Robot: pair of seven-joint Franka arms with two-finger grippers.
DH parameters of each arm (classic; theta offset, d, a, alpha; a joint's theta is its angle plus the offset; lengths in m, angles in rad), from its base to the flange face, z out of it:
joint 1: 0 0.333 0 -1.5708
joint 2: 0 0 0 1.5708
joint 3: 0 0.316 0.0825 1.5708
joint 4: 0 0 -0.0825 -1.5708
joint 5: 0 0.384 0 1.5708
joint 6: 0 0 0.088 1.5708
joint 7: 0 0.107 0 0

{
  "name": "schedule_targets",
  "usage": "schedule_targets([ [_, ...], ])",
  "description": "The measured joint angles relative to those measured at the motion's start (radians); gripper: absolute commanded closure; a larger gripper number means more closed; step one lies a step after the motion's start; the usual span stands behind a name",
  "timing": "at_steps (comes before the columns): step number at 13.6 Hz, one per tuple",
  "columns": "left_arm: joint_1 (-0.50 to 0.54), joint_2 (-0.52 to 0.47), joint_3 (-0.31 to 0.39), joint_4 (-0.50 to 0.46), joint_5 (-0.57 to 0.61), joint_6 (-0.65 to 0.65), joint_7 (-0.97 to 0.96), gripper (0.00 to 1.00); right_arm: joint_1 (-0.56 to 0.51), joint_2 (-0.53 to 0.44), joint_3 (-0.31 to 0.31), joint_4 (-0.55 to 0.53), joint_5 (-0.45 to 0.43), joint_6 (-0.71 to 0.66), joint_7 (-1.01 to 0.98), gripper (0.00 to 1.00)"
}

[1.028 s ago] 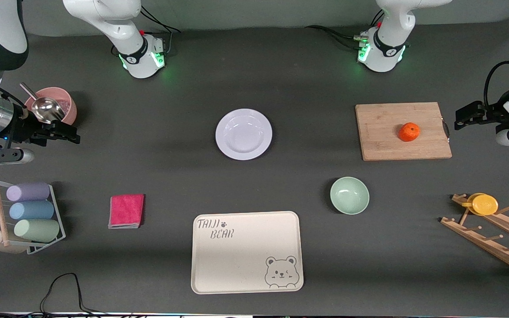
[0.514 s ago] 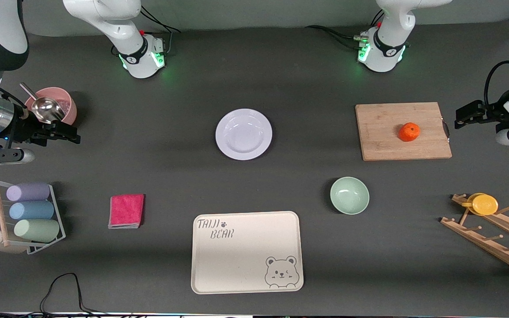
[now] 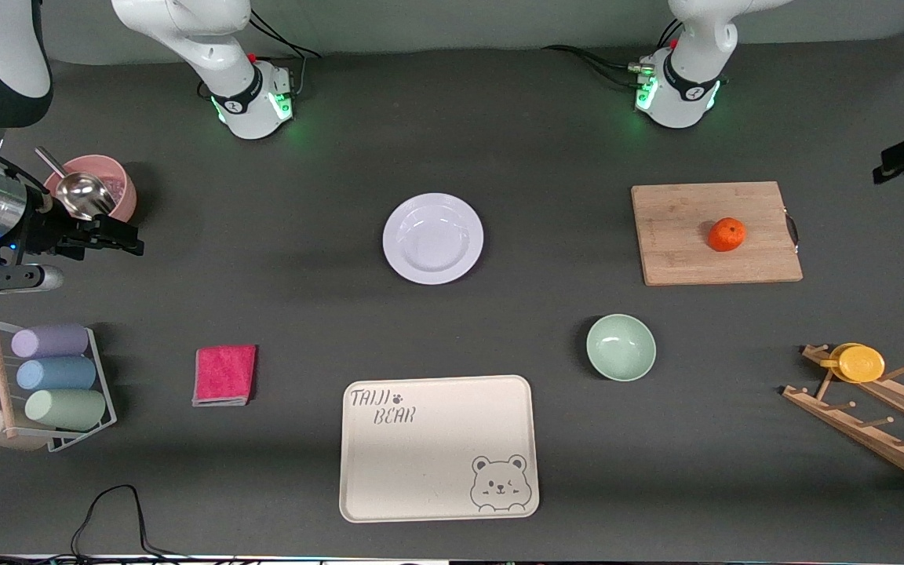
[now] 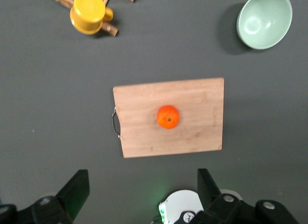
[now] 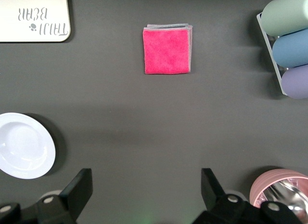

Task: Place orange and plate with both arms
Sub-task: 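Move the left gripper toward the orange while the right gripper reaches the plate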

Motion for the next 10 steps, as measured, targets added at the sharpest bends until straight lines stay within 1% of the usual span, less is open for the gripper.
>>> schedule_targets([
  [2,0.003,-0.103,-0.004,-0.123,0.000,0.024,0.002,0.00,-0.001,0.007,-0.002,-0.001,0.044,0.001,0.000,0.00],
  [5,0.001,-0.262,-0.023,-0.335,0.000,0.101,0.001,0.00,-0.005,0.030,-0.007,-0.002,0.101,0.018,0.000,0.00],
  [6,0.000,-0.299,-0.028,-0.386,0.000,0.124,0.001,0.00,-0.005,0.040,-0.008,-0.003,0.117,0.026,0.000,0.00],
  [8,0.000,-0.328,-0.033,-0.439,0.000,0.165,0.001,0.00,-0.004,0.067,-0.007,-0.007,0.157,0.051,0.000,0.00],
  [10,0.000,-0.315,-0.034,-0.459,0.000,0.205,0.001,0.00,-0.004,0.102,-0.007,-0.012,0.183,0.085,0.000,0.00],
])
